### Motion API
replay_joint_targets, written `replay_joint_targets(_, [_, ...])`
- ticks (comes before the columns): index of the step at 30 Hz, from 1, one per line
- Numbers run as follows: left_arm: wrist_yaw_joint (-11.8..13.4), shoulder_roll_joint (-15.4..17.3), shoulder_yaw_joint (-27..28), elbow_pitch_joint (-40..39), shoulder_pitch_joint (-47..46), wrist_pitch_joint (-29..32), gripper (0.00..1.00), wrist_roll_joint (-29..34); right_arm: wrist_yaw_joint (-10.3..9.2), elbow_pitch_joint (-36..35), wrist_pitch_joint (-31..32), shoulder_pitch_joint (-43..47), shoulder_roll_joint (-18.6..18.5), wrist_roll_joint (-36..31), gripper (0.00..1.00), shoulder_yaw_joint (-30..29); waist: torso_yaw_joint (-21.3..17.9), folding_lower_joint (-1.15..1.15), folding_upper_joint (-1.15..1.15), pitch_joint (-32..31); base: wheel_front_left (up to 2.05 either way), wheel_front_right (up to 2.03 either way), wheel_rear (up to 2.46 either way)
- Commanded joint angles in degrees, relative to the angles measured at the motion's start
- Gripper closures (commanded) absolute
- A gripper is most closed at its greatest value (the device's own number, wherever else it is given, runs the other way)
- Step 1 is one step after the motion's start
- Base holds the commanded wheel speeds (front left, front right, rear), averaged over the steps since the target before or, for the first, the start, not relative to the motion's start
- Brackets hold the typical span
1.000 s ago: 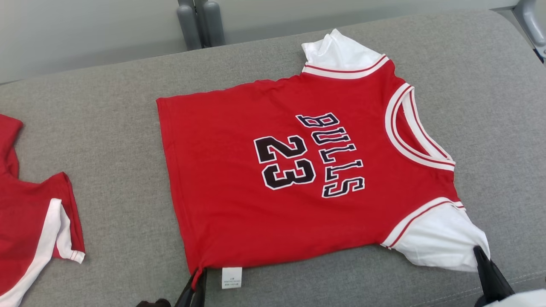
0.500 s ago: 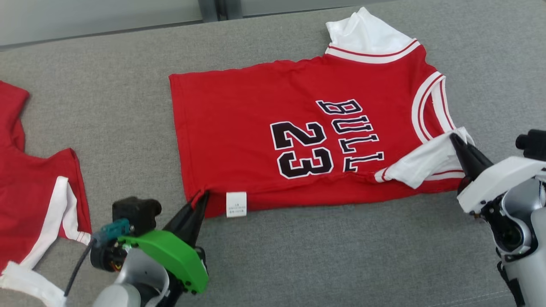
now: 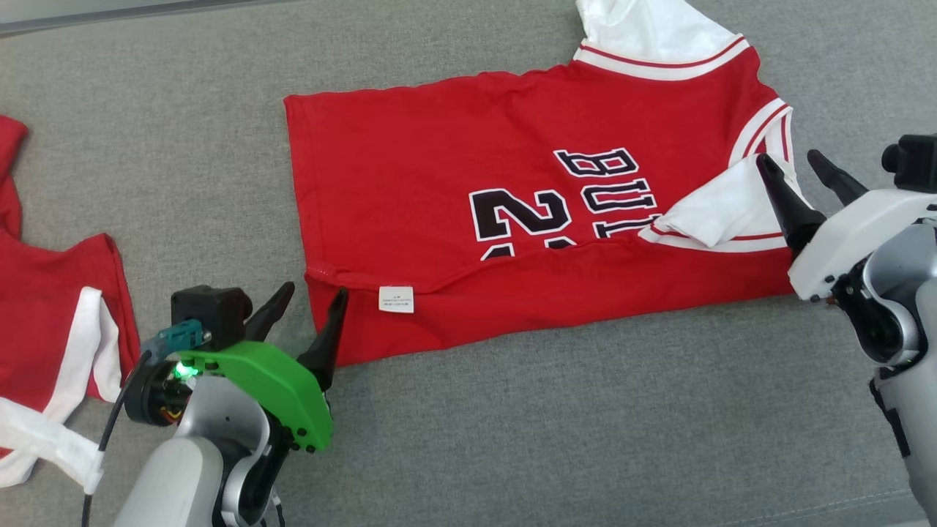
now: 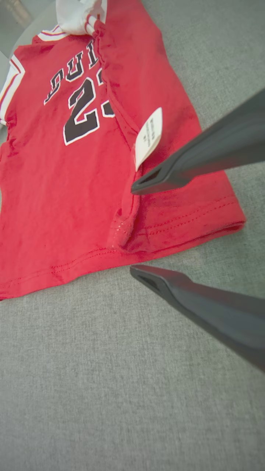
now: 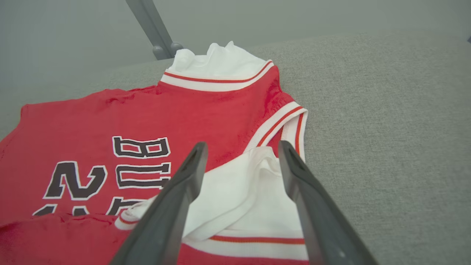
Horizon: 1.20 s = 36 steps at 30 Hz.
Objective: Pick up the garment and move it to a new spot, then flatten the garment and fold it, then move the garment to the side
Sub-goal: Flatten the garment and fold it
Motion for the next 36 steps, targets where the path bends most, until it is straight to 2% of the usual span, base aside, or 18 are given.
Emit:
replay_joint_targets(1, [0.3,0.7,0.5,-0.6,2.1,0.3,0.00,-1.1,0.02,-1.5,0.9,2.5,-1.5,-0.9,0.00,0.4,-0.4,0.00,0.00,-0.5,0.00,0.00,0.00])
replay_joint_targets(7, [2.0,1.7,2.7,-4.5,9.2,2.1,0.00,-4.3,0.02,-9.4,8.2,11.3,-7.4,-4.2,0.00,1.4,-1.6,0.00,0.00,0.6,0.00,0.00,0.00])
replay_joint_targets(11, [2.6,1.7,3.2,-4.8,9.7,2.2,0.00,-5.0,0.02,-12.2,12.1,14.2,-8.7,-5.6,0.00,-1.2,-1.3,0.00,0.00,3.5,0.00,0.00,0.00])
replay_joint_targets(16, [1.4,0.7,1.7,-3.3,6.9,4.5,0.00,-6.1,0.02,-11.4,15.1,11.5,-7.4,-7.9,0.00,-2.0,-0.9,0.00,0.00,7.3,0.00,0.00,0.00])
replay_joint_targets(17, [0.8,0.9,0.9,-2.7,6.6,5.4,0.19,-6.3,0.02,-10.8,15.9,10.5,-7.5,-8.4,0.00,-1.1,-0.9,0.00,0.00,7.9,0.00,0.00,0.00])
replay_joint_targets(18, [0.2,1.1,0.3,-2.2,6.3,6.1,0.72,-6.5,0.01,-10.0,16.6,9.9,-7.2,-7.9,0.00,-0.4,-0.9,0.00,0.00,8.1,0.00,0.00,0.00])
replay_joint_targets(19, [-0.7,1.3,-0.6,-1.6,6.1,7.2,1.00,-6.8,0.02,-8.8,17.6,9.2,-6.6,-6.9,0.00,0.5,-0.9,0.00,0.00,8.2,0.00,0.00,0.00])
replay_joint_targets(20, [-1.2,1.1,-1.1,-1.1,6.1,7.6,1.00,-7.3,0.04,-8.2,18.0,8.7,-6.6,-6.4,0.84,1.5,-0.9,0.00,0.00,8.0,0.00,0.00,0.00])
replay_joint_targets(21, [-1.8,1.1,-1.6,-0.8,5.9,8.1,1.00,-7.5,0.05,-7.6,18.3,8.3,-6.7,-5.4,1.00,2.4,-0.7,0.00,0.00,7.6,0.00,0.00,0.00])
replay_joint_targets(24, [-2.6,1.5,-1.2,-0.4,6.2,8.5,1.00,-9.0,0.02,-7.1,19.1,8.3,-8.2,-1.9,1.00,3.7,-0.7,0.00,0.00,5.2,0.00,0.00,0.00])
replay_joint_targets(29, [-3.7,3.6,0.1,-2.3,8.1,10.5,1.00,-12.7,-0.03,-8.2,21.2,10.7,-11.9,2.9,1.00,2.0,-0.9,0.00,0.00,0.2,0.00,0.00,0.00])
replay_joint_targets(33, [-4.3,6.9,1.2,-6.8,11.0,14.3,1.00,-15.9,-0.03,-10.9,24.5,14.3,-14.4,6.5,1.00,0.3,-1.2,0.00,0.00,-2.4,0.00,0.00,0.00])
replay_joint_targets(36, [-3.5,9.4,2.5,-10.8,13.9,16.9,1.00,-17.3,-0.03,-13.6,26.8,17.4,-15.5,9.2,1.00,-0.9,-1.5,0.00,0.00,-2.0,0.00,0.00,0.00])
